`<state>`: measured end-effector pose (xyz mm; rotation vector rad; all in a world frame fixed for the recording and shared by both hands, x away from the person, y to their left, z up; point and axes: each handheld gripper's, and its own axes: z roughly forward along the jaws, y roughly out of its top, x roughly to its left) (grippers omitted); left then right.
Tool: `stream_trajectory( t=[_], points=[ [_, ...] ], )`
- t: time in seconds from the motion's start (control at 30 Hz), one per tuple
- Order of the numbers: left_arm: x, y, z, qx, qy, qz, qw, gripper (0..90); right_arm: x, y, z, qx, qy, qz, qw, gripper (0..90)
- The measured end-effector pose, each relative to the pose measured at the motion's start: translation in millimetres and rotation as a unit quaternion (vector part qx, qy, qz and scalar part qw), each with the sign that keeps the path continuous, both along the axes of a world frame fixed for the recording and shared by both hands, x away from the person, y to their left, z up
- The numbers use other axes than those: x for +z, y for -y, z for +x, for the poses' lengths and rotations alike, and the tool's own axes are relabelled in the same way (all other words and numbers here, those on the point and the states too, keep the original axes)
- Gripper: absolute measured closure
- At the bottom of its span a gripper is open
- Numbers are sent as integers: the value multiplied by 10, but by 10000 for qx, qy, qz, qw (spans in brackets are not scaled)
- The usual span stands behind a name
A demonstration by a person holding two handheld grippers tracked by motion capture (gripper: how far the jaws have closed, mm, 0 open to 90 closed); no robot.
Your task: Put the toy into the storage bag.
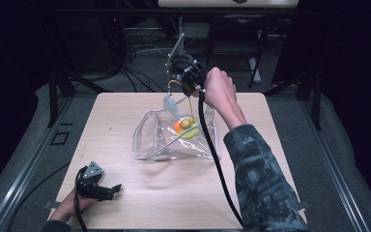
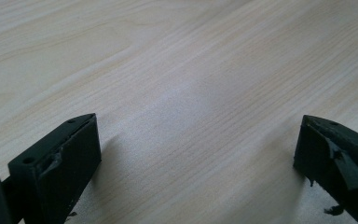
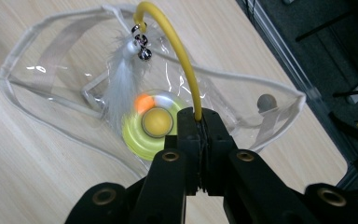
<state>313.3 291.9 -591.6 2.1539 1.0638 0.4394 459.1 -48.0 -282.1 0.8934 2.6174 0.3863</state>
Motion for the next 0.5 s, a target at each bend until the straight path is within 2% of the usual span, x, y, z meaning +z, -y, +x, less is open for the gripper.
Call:
stream_trajectory(
  t=[0.33,0.4,0.5],
  points=[
    [0,2,0,5,1,-6,10000,2,-339,166,-12,-74,-258,29,9996,885],
    [0,2,0,3,1,-3,10000,2,-368,172,-14,-89,-238,62,9997,885],
    [0,2,0,4,0,-5,10000,2,-446,196,-14,-82,-326,6,9994,884]
  ],
)
